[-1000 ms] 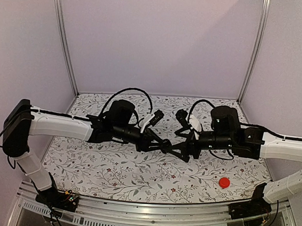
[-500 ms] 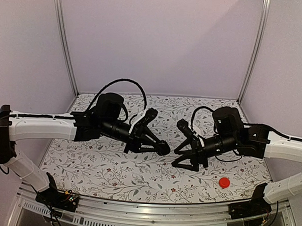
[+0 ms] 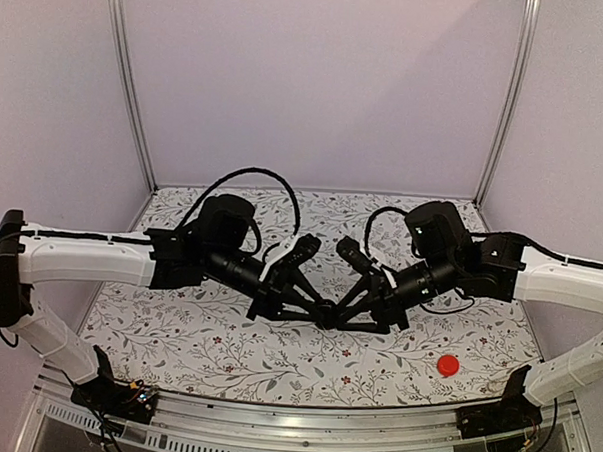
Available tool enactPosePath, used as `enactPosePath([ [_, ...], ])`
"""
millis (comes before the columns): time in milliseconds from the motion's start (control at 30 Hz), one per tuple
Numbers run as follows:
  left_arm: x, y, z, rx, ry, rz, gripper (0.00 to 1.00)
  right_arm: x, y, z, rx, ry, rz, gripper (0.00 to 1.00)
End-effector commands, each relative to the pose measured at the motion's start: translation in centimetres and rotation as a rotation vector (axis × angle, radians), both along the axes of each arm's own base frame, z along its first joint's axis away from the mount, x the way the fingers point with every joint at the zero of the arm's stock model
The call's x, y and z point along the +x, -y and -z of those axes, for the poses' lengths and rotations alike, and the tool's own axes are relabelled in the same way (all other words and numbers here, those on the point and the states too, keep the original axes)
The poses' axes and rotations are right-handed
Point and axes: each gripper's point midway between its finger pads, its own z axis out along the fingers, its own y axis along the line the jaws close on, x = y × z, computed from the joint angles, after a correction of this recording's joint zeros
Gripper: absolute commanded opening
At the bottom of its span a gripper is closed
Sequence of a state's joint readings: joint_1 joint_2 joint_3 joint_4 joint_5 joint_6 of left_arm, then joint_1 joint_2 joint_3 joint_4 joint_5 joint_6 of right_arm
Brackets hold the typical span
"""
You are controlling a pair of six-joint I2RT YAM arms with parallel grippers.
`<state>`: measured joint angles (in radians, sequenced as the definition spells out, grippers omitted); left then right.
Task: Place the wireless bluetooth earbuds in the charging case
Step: Pass from the left arm to the right
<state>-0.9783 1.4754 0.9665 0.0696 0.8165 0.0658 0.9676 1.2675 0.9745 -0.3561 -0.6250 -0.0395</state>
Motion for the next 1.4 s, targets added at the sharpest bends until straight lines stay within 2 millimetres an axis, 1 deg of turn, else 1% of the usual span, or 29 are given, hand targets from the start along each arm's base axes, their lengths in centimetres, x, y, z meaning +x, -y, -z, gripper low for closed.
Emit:
enactPosePath([
  [0, -0.9, 0.7, 0.3, 0.013, 0.004, 0.046, 0.00, -0.3, -0.2, -0.3, -0.010, -0.013, -0.045, 0.42],
  [267, -0.9, 1.0, 1.0, 0.028, -0.004, 0.055, 0.00, -0.5, -0.5, 0.2, -0.019, -0.032, -0.065, 0.37],
  [467, -0.8, 1.2, 0.9, 0.025, 0.000, 0.054, 0.00, -0.5, -0.6, 0.5, -0.024, -0.038, -0.066, 0.37],
  [700, -0.6, 1.4, 1.3, 0.032, -0.005, 0.048, 0.00, -0.3, -0.8, 0.6, -0.029, -0.036, -0.064, 0.37],
  [767, -0.6, 1.4, 1.3, 0.031, -0.003, 0.048, 0.00, -0.2, -0.9, 0.7, -0.030, -0.036, -0.065, 0.36],
  [900, -0.4, 1.4, 1.3, 0.036, 0.004, 0.033, 0.01, -0.3, -0.9, 0.7, -0.030, -0.039, -0.070, 0.30],
  [967, -0.3, 1.4, 1.2, 0.033, 0.008, 0.025, 0.05, -0.4, -0.9, 0.8, -0.030, -0.042, -0.075, 0.25],
  [1033, -0.2, 1.3, 0.9, 0.023, 0.010, 0.013, 0.11, -0.4, -1.0, 0.8, -0.028, -0.043, -0.075, 0.19],
  [1167, 0.4, 0.9, 0.3, 0.007, 0.025, -0.031, 0.23, -0.2, -1.0, 0.4, -0.014, -0.030, -0.065, 0.14],
  [1267, 1.4, 0.1, -0.7, -0.017, 0.041, -0.092, 0.32, 0.4, -1.0, -0.2, 0.007, -0.014, -0.036, 0.12],
  [1333, 2.2, -0.9, -1.7, -0.049, 0.047, -0.136, 0.37, 1.1, -0.9, -0.6, 0.022, -0.001, -0.011, 0.11],
  [1367, 2.6, -1.4, -2.3, -0.072, 0.054, -0.165, 0.41, 1.4, -0.7, -0.9, 0.034, 0.004, 0.004, 0.10],
])
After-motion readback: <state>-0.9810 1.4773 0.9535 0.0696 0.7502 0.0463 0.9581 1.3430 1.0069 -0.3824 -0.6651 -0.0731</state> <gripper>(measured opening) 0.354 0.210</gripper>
